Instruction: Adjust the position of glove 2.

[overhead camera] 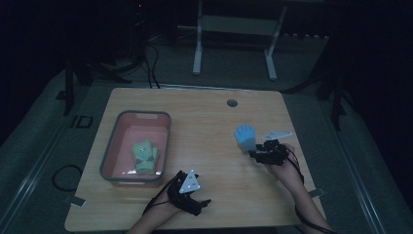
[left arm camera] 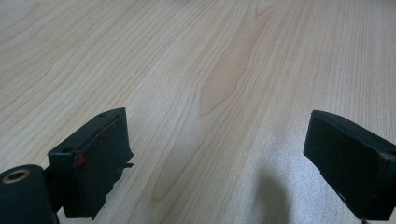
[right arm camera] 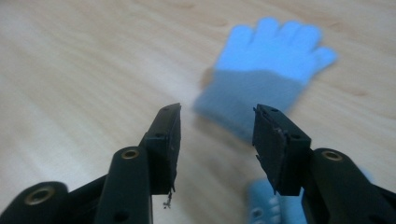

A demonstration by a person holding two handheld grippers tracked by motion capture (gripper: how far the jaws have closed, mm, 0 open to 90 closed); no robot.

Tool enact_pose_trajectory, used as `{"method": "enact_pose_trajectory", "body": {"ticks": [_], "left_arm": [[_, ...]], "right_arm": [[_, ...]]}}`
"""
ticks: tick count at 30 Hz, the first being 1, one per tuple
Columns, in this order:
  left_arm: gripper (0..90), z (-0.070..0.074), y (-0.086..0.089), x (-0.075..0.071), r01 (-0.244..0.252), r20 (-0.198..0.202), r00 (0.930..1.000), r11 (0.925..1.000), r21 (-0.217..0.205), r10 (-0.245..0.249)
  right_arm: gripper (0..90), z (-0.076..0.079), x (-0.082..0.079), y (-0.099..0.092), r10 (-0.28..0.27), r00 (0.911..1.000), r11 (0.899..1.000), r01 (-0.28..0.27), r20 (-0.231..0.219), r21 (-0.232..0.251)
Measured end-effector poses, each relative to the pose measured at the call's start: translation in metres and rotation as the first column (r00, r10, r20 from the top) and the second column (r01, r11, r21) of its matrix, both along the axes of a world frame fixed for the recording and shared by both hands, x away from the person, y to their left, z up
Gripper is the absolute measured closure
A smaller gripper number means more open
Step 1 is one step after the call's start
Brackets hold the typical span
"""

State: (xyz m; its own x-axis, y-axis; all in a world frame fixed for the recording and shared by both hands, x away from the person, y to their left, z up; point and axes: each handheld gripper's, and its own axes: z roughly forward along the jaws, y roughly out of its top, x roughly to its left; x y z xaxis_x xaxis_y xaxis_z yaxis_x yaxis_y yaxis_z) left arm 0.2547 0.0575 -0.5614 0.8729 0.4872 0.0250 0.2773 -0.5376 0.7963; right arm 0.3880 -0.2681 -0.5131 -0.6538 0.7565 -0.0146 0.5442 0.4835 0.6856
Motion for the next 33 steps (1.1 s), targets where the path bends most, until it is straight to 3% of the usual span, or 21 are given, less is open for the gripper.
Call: {"method": "enact_pose_trajectory", "body": {"ticks": [3,5,8,15,18,25,27,28,31,33], "left_arm": [[7.5,-0.001,0.000,-0.001,0.006,-0.003,1.0000,1.0000,-0.002,-0.006],[7.5,-0.002,0.001,0.000,0.007,-0.008,0.9999,1.0000,-0.001,-0.007],[7.5,-0.001,0.001,0.000,0.006,-0.009,0.9999,1.0000,-0.003,-0.006],[7.5,-0.002,0.002,-0.002,0.017,0.007,0.9998,0.9998,-0.007,-0.017],[7.5,-0.001,0.004,-0.002,0.014,0.006,0.9999,0.9994,-0.030,-0.014],[7.5,-0.001,0.006,-0.002,0.010,0.004,0.9999,0.9994,-0.034,-0.010],[7.5,-0.001,0.006,-0.003,0.013,0.005,0.9999,0.9995,-0.028,-0.013],[7.5,-0.001,0.006,-0.003,0.013,0.007,0.9999,0.9995,-0.028,-0.013],[7.5,-0.001,0.006,-0.003,0.012,0.009,0.9999,0.9995,-0.028,-0.011],[7.5,-0.001,0.007,-0.003,0.010,0.007,0.9999,0.9994,-0.032,-0.010]], "right_arm": [[58.5,0.002,0.007,-0.003,-0.019,0.9998,1.000,0.019,-0.001,0.010],[66.5,0.005,0.017,-0.006,-0.056,0.9983,0.998,0.056,-0.015,0.037],[74.0,0.006,0.028,-0.004,-0.055,0.9983,0.998,0.055,-0.020,0.023],[67.5,-0.001,0.053,0.007,-0.045,0.9987,0.998,0.045,-0.024,0.036],[65.1,-0.006,0.062,0.012,-0.031,0.9993,0.999,0.031,-0.022,0.016],[57.6,-0.019,0.076,0.018,-0.001,1.0000,0.999,0.001,0.002,-0.038],[57.5,-0.021,0.077,0.018,0.000,1.0000,0.999,0.000,0.007,-0.050],[58.7,-0.030,0.078,0.017,-0.004,1.0000,0.998,0.004,0.001,-0.057],[63.5,-0.036,0.077,0.014,-0.004,0.9999,1.000,0.004,0.011,-0.010],[65.6,-0.036,0.077,0.014,-0.006,0.9999,1.000,0.006,0.012,-0.005]]}}
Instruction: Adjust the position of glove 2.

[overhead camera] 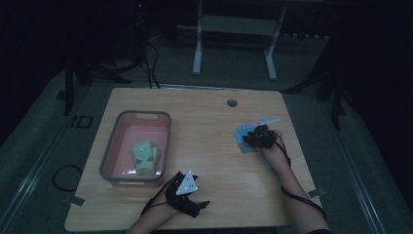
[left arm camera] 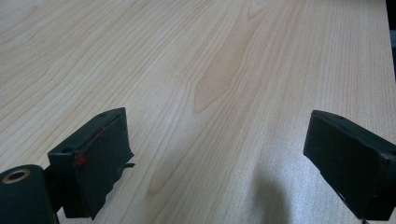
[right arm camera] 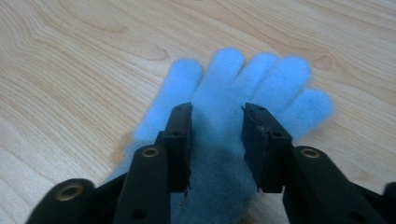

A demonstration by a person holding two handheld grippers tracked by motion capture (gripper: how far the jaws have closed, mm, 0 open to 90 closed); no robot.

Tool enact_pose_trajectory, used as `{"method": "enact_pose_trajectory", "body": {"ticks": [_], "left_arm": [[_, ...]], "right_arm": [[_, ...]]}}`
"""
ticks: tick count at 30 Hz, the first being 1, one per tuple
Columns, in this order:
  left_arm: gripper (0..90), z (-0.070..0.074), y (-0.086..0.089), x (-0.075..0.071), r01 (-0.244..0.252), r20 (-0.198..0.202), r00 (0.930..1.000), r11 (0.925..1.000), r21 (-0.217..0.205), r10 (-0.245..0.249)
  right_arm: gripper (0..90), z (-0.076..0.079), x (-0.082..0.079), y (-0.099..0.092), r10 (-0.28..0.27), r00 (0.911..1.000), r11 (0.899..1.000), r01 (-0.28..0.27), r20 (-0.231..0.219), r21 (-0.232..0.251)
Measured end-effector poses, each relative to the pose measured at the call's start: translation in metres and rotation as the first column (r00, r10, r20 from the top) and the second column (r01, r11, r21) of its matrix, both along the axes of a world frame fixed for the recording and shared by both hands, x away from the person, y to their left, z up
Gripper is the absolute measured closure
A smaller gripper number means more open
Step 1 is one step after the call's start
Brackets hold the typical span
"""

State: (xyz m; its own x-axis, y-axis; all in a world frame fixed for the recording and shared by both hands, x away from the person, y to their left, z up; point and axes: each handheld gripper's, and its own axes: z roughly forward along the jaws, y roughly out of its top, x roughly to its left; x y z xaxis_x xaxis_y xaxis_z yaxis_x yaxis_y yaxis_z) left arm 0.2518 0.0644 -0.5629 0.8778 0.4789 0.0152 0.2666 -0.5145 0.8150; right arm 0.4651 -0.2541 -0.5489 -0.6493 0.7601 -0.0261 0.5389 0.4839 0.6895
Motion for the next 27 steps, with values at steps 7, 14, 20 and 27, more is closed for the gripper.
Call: {"method": "enact_pose_trajectory", "body": {"ticks": [7,14,20,27], "left_arm": [[7.5,0.000,0.000,0.000,-0.001,0.000,1.0000,1.0000,0.003,0.001],[7.5,-0.001,0.000,0.000,-0.004,0.003,1.0000,1.0000,0.005,0.004],[7.5,-0.001,0.001,0.001,-0.005,0.004,1.0000,1.0000,0.006,0.005],[7.5,-0.001,0.000,0.000,-0.004,0.006,1.0000,1.0000,0.007,0.004]], "right_arm": [[81.1,0.000,-0.005,0.005,-0.016,0.9997,1.000,0.016,-0.019,0.027],[86.9,0.014,-0.014,0.011,-0.074,0.9970,0.996,0.075,-0.025,0.041],[87.4,0.043,-0.035,0.017,-0.082,0.9966,0.992,0.081,0.005,0.096],[87.4,0.069,-0.074,0.037,-0.063,0.9966,0.992,0.057,0.053,0.116]]}}
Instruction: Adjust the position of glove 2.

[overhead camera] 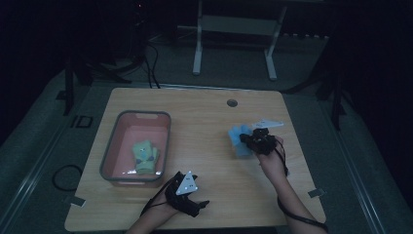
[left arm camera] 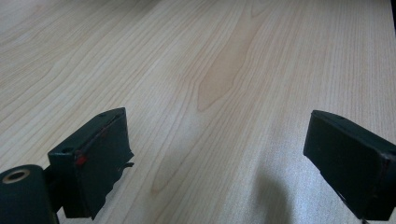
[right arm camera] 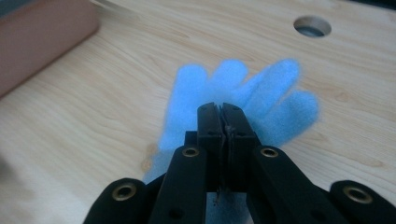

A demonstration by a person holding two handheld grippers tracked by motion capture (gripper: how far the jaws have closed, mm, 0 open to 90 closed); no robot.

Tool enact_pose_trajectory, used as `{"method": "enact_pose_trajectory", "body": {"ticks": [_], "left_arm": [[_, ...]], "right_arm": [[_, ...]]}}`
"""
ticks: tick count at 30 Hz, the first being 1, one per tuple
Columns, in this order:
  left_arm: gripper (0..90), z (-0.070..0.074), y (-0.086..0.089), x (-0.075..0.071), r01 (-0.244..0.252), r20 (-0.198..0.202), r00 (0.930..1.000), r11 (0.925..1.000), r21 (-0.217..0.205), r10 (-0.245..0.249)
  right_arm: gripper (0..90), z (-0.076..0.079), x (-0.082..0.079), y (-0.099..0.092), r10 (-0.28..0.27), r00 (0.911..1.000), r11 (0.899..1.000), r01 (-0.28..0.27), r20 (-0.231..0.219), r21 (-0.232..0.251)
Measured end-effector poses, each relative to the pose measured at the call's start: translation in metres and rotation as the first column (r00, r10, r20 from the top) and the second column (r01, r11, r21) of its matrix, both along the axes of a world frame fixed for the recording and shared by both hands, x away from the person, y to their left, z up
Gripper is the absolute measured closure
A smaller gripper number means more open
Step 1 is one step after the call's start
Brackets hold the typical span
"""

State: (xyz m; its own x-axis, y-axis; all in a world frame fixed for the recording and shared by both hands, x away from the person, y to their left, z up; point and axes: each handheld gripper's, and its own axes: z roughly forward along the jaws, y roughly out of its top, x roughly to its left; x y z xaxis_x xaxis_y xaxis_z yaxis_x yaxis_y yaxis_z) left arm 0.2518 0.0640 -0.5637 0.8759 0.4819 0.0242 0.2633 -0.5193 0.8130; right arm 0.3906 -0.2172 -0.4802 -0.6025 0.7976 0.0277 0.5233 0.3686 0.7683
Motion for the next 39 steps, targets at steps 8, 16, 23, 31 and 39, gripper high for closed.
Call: {"method": "enact_pose_trajectory", "body": {"ticks": [8,16,23,31,39], "left_arm": [[7.5,0.001,0.001,0.000,-0.010,0.005,0.9999,0.9999,-0.005,0.010],[7.5,0.002,0.002,0.000,-0.012,0.011,0.9999,0.9998,-0.013,0.013],[7.5,0.002,0.002,-0.001,-0.010,0.014,0.9998,0.9998,-0.016,0.010],[7.5,0.001,0.002,-0.001,-0.010,0.014,0.9998,0.9998,-0.016,0.011],[7.5,0.001,0.002,-0.001,-0.011,0.012,0.9999,0.9998,-0.019,0.011]], "right_arm": [[87.5,0.009,-0.044,0.029,-0.023,0.9997,0.999,0.023,0.011,0.033],[87.5,-0.008,-0.066,0.041,-0.052,0.9978,0.995,0.056,-0.041,0.083],[87.4,-0.035,-0.071,0.047,-0.074,0.9941,0.995,0.079,-0.079,0.062],[86.8,-0.062,-0.064,0.050,-0.089,0.9890,0.996,0.092,-0.118,0.021],[75.5,-0.067,-0.059,0.048,-0.066,0.9898,0.998,0.064,-0.126,-0.023]]}}
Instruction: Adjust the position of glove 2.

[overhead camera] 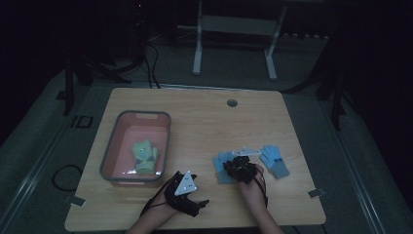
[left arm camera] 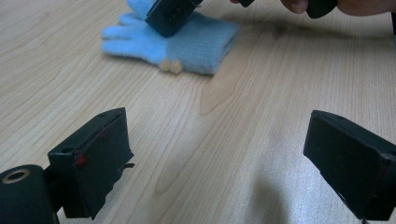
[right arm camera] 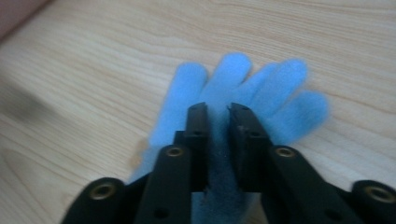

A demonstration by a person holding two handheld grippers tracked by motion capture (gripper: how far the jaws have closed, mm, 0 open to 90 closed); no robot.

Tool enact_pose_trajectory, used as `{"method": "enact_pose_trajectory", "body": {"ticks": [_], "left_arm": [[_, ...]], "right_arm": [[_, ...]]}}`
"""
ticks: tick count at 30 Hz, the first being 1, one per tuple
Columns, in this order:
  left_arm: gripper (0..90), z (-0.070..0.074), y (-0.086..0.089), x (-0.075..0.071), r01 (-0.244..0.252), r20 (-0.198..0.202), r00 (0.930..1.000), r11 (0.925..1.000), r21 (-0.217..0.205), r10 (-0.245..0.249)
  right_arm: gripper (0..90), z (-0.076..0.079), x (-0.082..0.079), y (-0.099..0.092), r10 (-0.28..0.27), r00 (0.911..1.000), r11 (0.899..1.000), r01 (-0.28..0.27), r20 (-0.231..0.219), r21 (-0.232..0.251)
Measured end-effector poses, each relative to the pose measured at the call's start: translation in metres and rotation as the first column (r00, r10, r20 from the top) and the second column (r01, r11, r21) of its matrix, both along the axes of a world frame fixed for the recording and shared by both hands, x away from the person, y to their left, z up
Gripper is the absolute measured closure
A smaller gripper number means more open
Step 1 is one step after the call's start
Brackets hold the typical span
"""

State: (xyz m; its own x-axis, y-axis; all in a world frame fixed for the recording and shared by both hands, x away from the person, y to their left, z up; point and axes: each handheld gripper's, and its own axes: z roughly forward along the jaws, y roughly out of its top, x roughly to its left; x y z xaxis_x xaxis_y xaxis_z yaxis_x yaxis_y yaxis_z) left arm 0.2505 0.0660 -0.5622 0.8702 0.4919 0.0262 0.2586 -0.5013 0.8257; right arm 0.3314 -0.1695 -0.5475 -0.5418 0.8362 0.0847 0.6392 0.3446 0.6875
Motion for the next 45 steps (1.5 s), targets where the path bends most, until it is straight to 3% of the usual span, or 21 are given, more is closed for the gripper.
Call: {"method": "enact_pose_trajectory", "body": {"ticks": [4,9,15,27,45], "left_arm": [[7.5,0.000,0.000,0.000,-0.001,0.000,1.0000,1.0000,-0.003,0.001],[7.5,0.000,0.000,0.000,0.003,-0.002,1.0000,1.0000,0.000,-0.003],[7.5,-0.001,0.000,0.001,-0.001,-0.005,1.0000,1.0000,0.000,0.001],[7.5,-0.001,0.000,0.001,-0.003,-0.007,1.0000,1.0000,-0.002,0.003],[7.5,-0.002,0.000,0.001,0.000,-0.008,1.0000,1.0000,0.002,0.000]], "right_arm": [[70.8,0.005,0.000,-0.001,0.050,0.9986,0.998,-0.049,0.019,-0.025],[67.8,0.011,0.001,-0.008,0.109,0.9935,0.994,-0.108,0.033,-0.019],[63.7,0.025,0.005,-0.024,0.142,0.9880,0.990,-0.141,0.060,-0.020],[51.1,0.041,0.011,-0.069,0.111,0.9896,0.993,-0.108,0.091,-0.038],[56.4,0.041,0.029,-0.159,0.099,0.9881,0.993,-0.090,0.118,-0.081]]}}
